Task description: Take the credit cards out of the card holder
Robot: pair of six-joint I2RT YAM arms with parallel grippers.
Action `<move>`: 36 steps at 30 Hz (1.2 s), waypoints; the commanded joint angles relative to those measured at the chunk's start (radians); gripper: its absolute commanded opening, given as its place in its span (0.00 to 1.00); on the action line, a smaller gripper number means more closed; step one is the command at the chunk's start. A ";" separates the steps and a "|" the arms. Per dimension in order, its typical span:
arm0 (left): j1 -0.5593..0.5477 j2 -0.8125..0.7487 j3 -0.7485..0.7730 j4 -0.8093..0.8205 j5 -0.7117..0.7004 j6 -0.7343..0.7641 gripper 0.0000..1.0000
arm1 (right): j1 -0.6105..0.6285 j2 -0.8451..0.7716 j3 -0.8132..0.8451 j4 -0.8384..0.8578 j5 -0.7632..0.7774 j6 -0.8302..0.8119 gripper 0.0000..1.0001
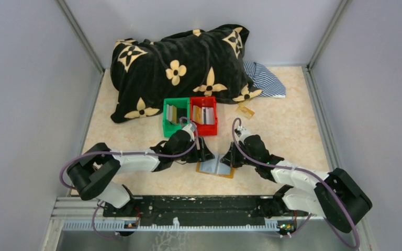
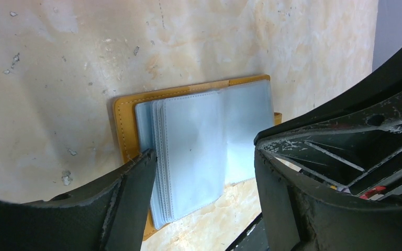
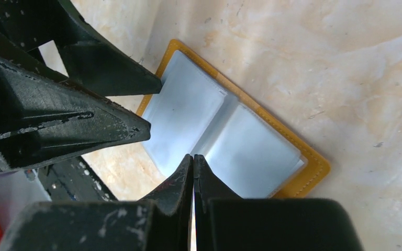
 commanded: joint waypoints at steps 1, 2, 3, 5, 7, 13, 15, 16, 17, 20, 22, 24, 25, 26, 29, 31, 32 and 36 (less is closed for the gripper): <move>-0.006 -0.016 0.012 0.015 0.012 0.008 0.74 | 0.004 -0.023 0.064 -0.101 0.060 -0.054 0.00; -0.005 -0.028 0.010 0.006 0.007 0.008 0.74 | 0.004 -0.010 0.062 -0.091 0.057 -0.054 0.00; -0.005 -0.042 0.008 -0.002 0.000 0.010 0.74 | 0.004 0.005 0.057 -0.072 0.047 -0.047 0.00; -0.005 -0.080 0.004 -0.022 -0.011 0.019 0.74 | 0.004 0.042 0.040 -0.018 0.027 -0.029 0.00; -0.006 -0.103 0.002 -0.039 -0.015 0.022 0.74 | 0.004 0.084 0.021 0.034 0.025 -0.017 0.00; -0.007 -0.085 -0.004 -0.010 0.024 0.016 0.74 | 0.005 0.196 -0.010 0.138 0.005 -0.001 0.00; -0.006 -0.061 -0.010 0.009 0.032 0.008 0.74 | 0.004 0.212 -0.015 0.158 0.000 0.008 0.00; -0.006 -0.051 -0.013 0.021 0.038 0.003 0.74 | 0.004 0.215 -0.016 0.164 -0.003 0.010 0.00; -0.007 -0.041 -0.018 0.031 0.043 -0.001 0.74 | 0.004 0.216 -0.017 0.166 -0.003 0.012 0.00; -0.006 -0.019 -0.025 0.057 0.066 -0.010 0.74 | 0.004 0.219 -0.017 0.164 0.001 0.009 0.00; -0.009 -0.011 -0.024 0.065 0.071 -0.012 0.74 | 0.004 0.224 -0.018 0.161 0.005 0.008 0.00; -0.010 0.000 -0.020 0.065 0.072 -0.010 0.74 | 0.004 0.231 -0.020 0.168 0.001 0.009 0.00; -0.010 0.008 -0.018 0.066 0.072 -0.011 0.74 | 0.005 0.235 -0.021 0.175 0.000 0.011 0.00; -0.010 0.015 -0.015 0.070 0.078 -0.010 0.74 | 0.004 0.240 -0.020 0.182 -0.001 0.013 0.00; -0.010 0.031 -0.015 0.091 0.099 -0.020 0.74 | 0.004 0.262 -0.020 0.194 -0.005 0.013 0.00; -0.013 0.033 -0.009 0.094 0.105 -0.020 0.73 | 0.004 0.275 -0.022 0.205 -0.009 0.015 0.00; -0.013 0.034 -0.005 0.089 0.107 -0.019 0.73 | 0.004 0.282 -0.024 0.213 -0.009 0.016 0.00; -0.015 0.025 0.012 0.074 0.109 -0.009 0.73 | 0.004 0.305 -0.028 0.234 -0.012 0.023 0.00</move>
